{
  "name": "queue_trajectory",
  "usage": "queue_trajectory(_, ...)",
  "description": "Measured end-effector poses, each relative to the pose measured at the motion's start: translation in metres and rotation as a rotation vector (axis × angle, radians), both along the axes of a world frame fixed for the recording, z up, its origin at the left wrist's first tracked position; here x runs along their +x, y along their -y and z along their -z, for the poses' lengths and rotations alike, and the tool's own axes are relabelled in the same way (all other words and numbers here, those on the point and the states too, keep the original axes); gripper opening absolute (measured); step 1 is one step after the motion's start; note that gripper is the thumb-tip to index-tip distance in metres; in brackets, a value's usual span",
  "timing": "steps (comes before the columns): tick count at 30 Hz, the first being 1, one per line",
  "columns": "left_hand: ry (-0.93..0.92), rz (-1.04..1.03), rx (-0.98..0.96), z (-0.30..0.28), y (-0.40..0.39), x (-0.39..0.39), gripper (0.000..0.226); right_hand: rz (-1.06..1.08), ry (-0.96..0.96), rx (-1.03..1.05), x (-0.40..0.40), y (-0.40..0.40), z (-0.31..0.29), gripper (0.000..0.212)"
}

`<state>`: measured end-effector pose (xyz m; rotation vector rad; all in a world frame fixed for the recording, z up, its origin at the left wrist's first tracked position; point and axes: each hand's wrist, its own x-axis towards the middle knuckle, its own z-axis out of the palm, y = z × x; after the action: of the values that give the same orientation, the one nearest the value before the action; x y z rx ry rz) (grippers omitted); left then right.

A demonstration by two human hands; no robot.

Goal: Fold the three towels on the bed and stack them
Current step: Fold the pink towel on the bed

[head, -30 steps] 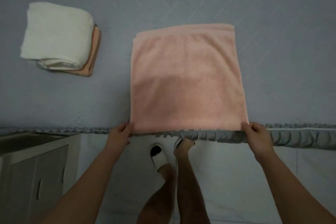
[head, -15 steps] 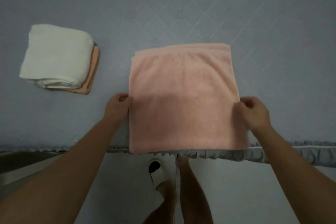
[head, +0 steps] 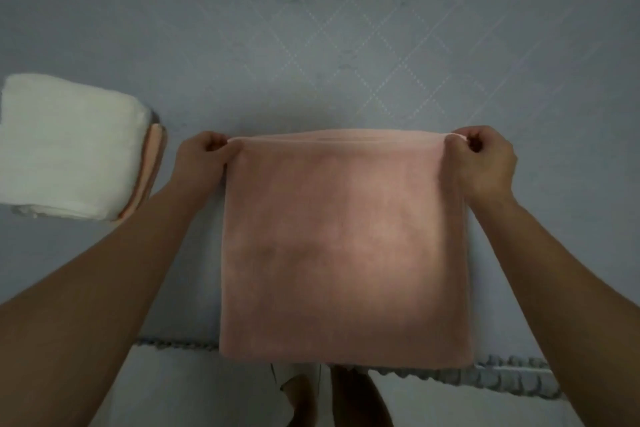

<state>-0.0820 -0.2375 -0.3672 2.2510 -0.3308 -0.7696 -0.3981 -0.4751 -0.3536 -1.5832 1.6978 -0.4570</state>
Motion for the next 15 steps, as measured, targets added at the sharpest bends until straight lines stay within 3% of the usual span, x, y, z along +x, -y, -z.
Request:
queue_trajectory(9, 0.106, -0.178, -0.099, 0.015, 0.028, -0.005, 0.012, 0.030, 0.097, -0.130, 0.011, 0.034, 0.016, 0.010)
queue_trajectory(13, -0.047, -0.210, 0.057, 0.027, 0.028, -0.003, 0.013, -0.169, -0.070, -0.044, 0.001, 0.029, 0.035, 0.014)
queue_trajectory(15, -0.048, -0.181, 0.111, 0.027, 0.024, -0.005, 0.014, -0.157, -0.079, -0.034, -0.005, 0.023, 0.036, 0.022)
